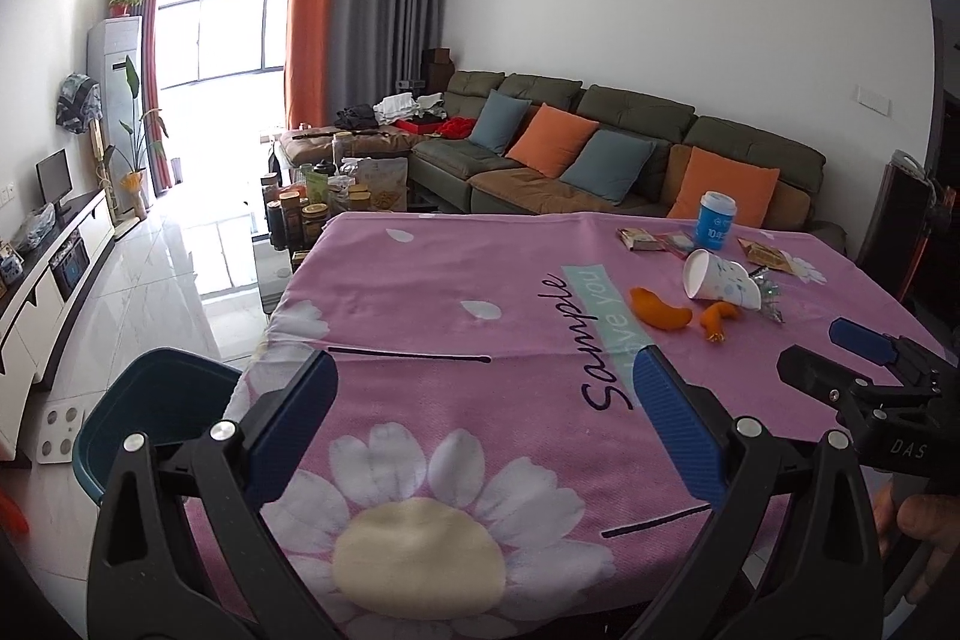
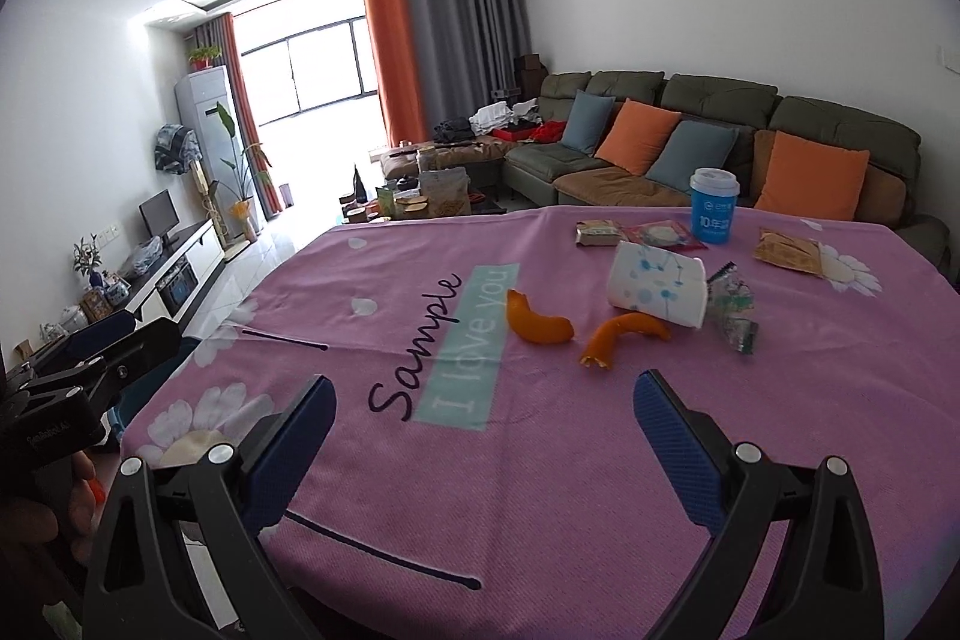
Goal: Collect trash
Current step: 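Move both tools back over the table toward the paper cup and plastic wrapper, then grasp the clear plastic wrapper with the right tool while the left tool grasps the white paper cup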
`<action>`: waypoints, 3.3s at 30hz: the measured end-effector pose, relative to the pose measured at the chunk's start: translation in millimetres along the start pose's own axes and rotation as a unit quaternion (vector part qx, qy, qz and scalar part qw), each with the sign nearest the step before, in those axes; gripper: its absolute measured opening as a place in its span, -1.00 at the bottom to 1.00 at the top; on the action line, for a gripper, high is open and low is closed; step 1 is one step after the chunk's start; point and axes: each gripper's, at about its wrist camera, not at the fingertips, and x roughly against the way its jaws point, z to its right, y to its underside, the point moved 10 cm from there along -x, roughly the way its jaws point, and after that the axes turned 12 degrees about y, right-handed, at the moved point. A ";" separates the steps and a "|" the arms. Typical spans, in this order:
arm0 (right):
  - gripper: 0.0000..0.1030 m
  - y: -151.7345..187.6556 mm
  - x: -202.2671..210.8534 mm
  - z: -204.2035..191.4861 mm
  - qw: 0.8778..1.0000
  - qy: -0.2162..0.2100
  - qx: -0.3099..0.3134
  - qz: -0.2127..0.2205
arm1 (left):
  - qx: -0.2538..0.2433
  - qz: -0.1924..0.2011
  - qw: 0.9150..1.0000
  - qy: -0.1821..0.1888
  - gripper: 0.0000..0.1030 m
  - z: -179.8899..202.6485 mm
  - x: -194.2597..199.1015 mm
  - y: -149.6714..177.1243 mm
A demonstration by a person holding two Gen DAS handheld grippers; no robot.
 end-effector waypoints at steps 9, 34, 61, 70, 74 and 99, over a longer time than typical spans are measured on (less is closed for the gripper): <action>0.86 3.6 6.9 38.4 0.999 0.036 -0.021 0.005 | -0.006 -0.010 1.000 0.026 0.89 18.7 -10.1 3.5; 0.69 -7.7 -73.0 150.9 0.988 0.129 -0.057 -0.061 | -0.040 -0.073 0.991 0.101 0.89 86.9 -132.9 -9.8; -0.70 -15.3 -172.9 168.3 0.982 0.091 -0.031 -0.162 | -0.073 -0.103 0.979 0.161 0.89 179.6 -259.9 -43.3; -0.97 -18.6 -159.5 190.5 0.984 0.088 -0.073 -0.136 | -0.104 -0.135 0.972 0.164 0.89 224.2 -305.1 -31.4; -0.97 -19.8 -153.6 202.4 0.984 0.091 -0.090 -0.128 | -0.120 -0.155 0.968 0.154 0.89 240.6 -325.8 -21.1; -0.98 -20.2 -128.5 212.9 0.984 0.084 -0.116 -0.105 | -0.122 -0.163 0.971 0.127 0.49 248.6 -345.5 -11.0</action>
